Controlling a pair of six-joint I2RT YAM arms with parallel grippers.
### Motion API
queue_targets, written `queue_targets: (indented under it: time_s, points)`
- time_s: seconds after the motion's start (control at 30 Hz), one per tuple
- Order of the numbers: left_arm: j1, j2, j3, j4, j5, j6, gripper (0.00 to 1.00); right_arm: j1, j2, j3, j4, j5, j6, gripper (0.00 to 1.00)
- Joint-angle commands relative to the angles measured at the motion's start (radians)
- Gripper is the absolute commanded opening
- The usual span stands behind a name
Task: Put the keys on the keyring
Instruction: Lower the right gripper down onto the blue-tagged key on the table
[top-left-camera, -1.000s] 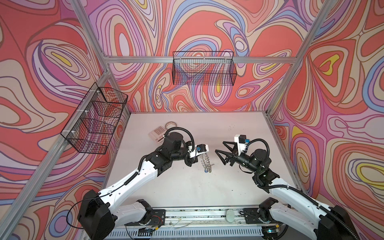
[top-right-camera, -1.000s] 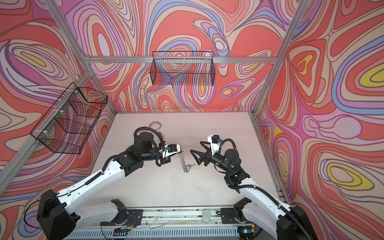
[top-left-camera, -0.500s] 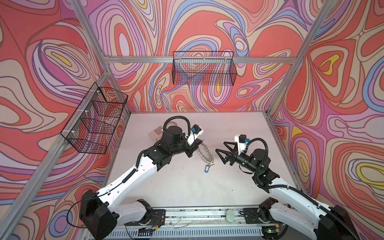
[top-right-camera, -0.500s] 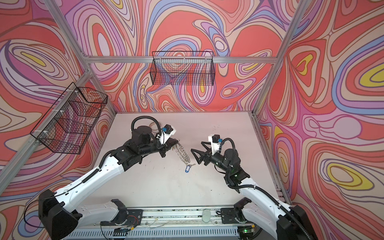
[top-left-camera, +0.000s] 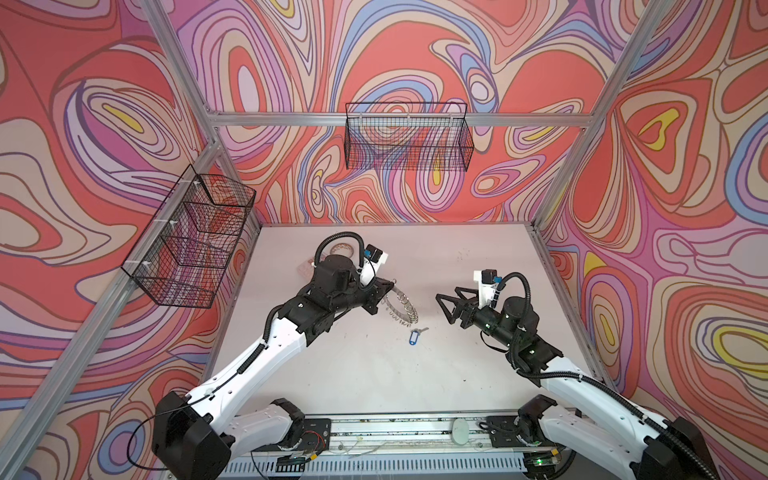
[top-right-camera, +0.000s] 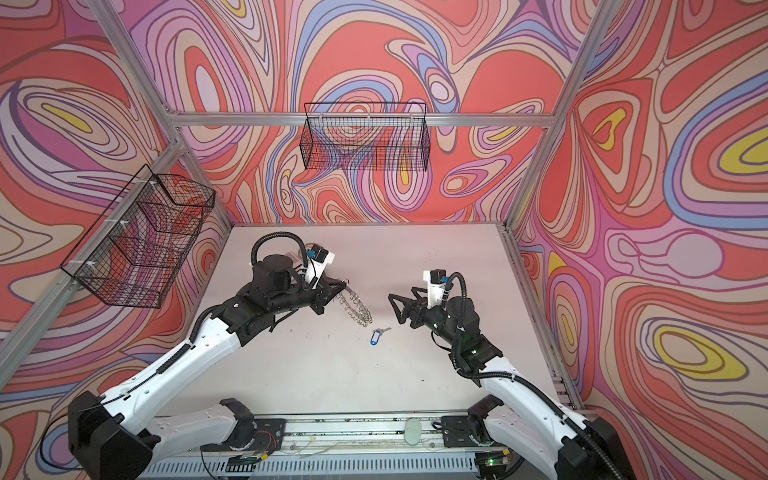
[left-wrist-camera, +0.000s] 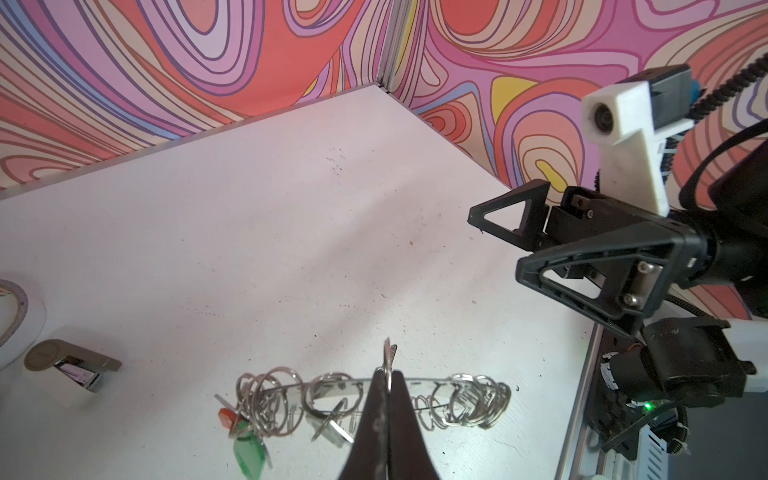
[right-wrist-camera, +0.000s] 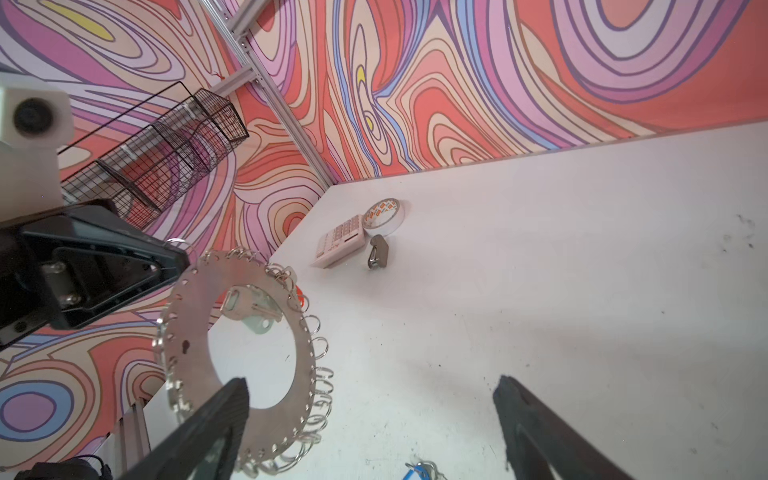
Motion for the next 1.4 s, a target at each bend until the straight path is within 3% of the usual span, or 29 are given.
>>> queue_targets:
  time_s: [0.0,0.27,0.47,0.6,0.87,1.37]
  points:
    - [0.015,-0.027,-0.006,0.032,0.035,-0.029,0.00,0.003,0.008,0.035,-0.102,0.045,0.034,0.98]
    - [0.032,-0.078,-0.039,-0.030,0.013,-0.032,0.00,0.052,0.061,0.028,-0.265,0.079,0.057,0.98]
    - [0.038,-0.153,-0.108,-0.099,-0.065,-0.034,0.00,0.123,0.177,0.033,-0.369,0.146,0.093,0.85]
    - [0.040,-0.157,-0.131,-0.134,-0.110,-0.055,0.00,0.188,0.312,0.076,-0.345,0.158,0.101,0.78]
    - [0.040,-0.148,-0.136,-0.134,-0.107,-0.042,0.00,0.260,0.551,0.226,-0.373,0.134,-0.016,0.56]
    - [0.054,-0.150,-0.130,-0.133,-0.080,-0.037,0.00,0.288,0.747,0.480,-0.657,0.215,-0.307,0.37]
